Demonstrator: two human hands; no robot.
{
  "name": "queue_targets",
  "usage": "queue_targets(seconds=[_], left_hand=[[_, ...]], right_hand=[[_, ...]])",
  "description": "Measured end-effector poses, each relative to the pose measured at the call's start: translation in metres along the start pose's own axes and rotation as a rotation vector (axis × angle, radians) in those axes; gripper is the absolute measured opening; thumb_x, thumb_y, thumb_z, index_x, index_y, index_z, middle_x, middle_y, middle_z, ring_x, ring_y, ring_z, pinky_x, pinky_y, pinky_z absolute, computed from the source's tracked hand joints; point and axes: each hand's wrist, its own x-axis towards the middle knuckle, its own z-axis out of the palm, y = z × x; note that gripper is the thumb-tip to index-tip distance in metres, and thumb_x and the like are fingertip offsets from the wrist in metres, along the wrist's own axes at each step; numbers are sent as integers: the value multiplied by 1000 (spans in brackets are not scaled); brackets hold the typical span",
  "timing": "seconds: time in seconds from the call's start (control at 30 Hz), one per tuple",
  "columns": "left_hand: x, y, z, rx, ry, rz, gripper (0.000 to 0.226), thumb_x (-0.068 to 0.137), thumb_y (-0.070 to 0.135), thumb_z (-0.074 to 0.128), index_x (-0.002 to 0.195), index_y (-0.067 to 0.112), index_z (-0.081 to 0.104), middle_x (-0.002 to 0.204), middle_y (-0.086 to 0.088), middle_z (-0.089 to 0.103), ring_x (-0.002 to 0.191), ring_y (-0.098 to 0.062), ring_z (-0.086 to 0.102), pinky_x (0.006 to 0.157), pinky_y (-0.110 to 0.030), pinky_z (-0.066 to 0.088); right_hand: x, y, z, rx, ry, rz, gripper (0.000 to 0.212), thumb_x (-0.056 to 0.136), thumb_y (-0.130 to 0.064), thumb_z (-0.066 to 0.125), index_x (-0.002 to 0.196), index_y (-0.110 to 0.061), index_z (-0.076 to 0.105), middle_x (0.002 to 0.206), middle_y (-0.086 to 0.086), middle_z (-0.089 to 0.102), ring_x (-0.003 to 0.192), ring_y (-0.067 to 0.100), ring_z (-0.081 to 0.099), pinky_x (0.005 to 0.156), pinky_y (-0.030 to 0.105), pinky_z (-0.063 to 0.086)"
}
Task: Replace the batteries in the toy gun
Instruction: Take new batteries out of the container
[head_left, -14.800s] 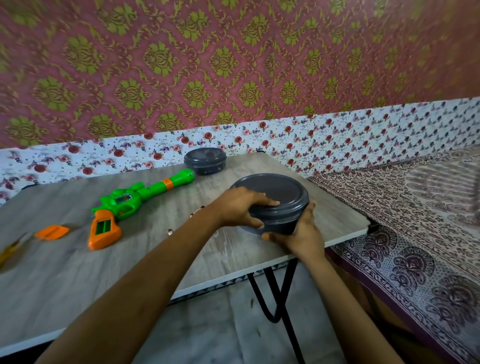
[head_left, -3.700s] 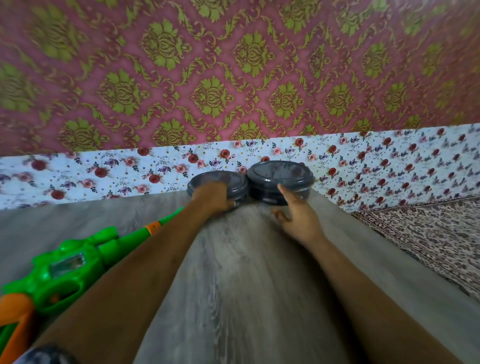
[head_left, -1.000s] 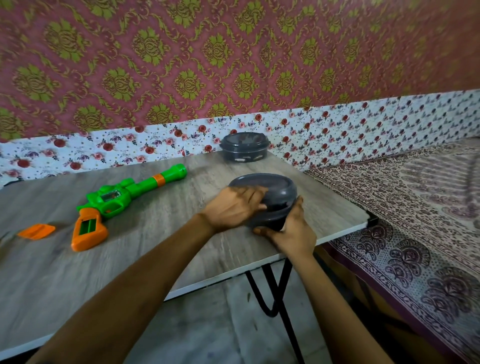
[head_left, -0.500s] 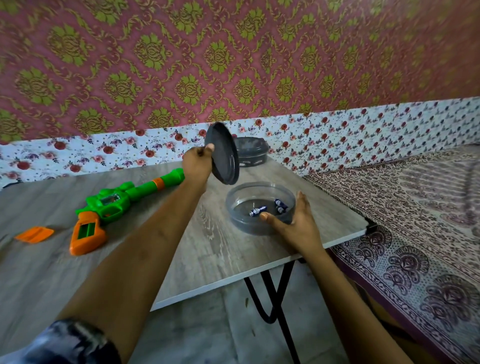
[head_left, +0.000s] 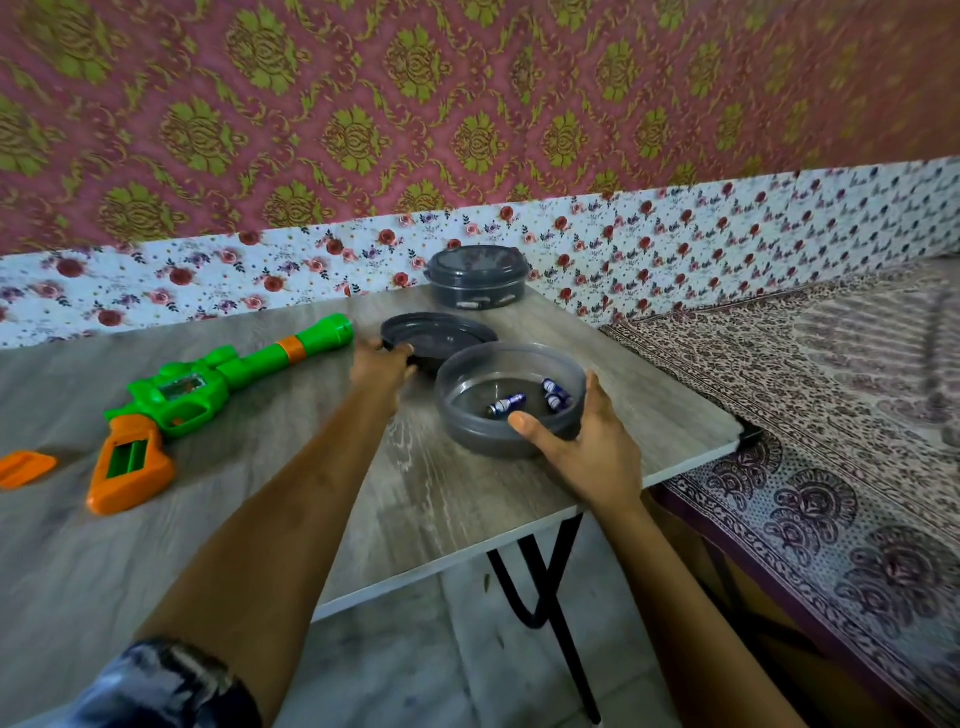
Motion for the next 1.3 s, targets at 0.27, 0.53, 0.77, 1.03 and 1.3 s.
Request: queue_targets(seconds=[0.27, 0.53, 0.77, 1.03, 1.3], left_hand=[[-39, 16, -14, 718, 90, 329, 20, 83, 14, 66, 100, 4, 65, 107, -18, 63, 98, -32, 62, 84, -38, 52], [-108, 47, 33, 1353, -681, 737, 27, 84, 22, 66, 108, 11, 67, 110, -8, 67, 99, -21, 61, 80, -28, 45], [-106, 36, 45, 1568, -665, 682, 31, 82, 31, 70, 108, 14, 69, 110, -8, 66, 103, -26, 60, 83, -31, 44], [-106, 33, 48, 1527, -604, 622, 29, 83, 24, 68, 108, 8, 69, 108, -12, 68, 98, -26, 63, 86, -33, 47], [-98, 27, 50, 1488, -596, 613, 25, 79, 23, 73, 98, 7, 73, 99, -11, 70, 93, -23, 64, 85, -33, 49]], right_hand=[[-1, -1, 0, -2, 12, -6, 112, 65, -74, 55, 149, -16, 9, 153, 7, 26, 138, 24, 32, 109, 41, 31], [0, -1, -11, 131, 25, -217, 63, 89, -38, 55, 142, -12, 33, 151, 5, 32, 138, 18, 31, 108, 28, 27], [32, -44, -17, -369, -130, -248, 42, 82, -10, 61, 123, -7, 52, 114, 12, 62, 101, 26, 61, 83, 29, 49], [74, -72, 2, -741, -438, 109, 38, 89, -11, 52, 127, -4, 50, 124, 12, 55, 109, 23, 55, 82, 29, 44], [78, -62, 16, -880, -403, 48, 29, 94, -15, 46, 119, -5, 56, 124, 9, 57, 114, 22, 54, 89, 29, 45]])
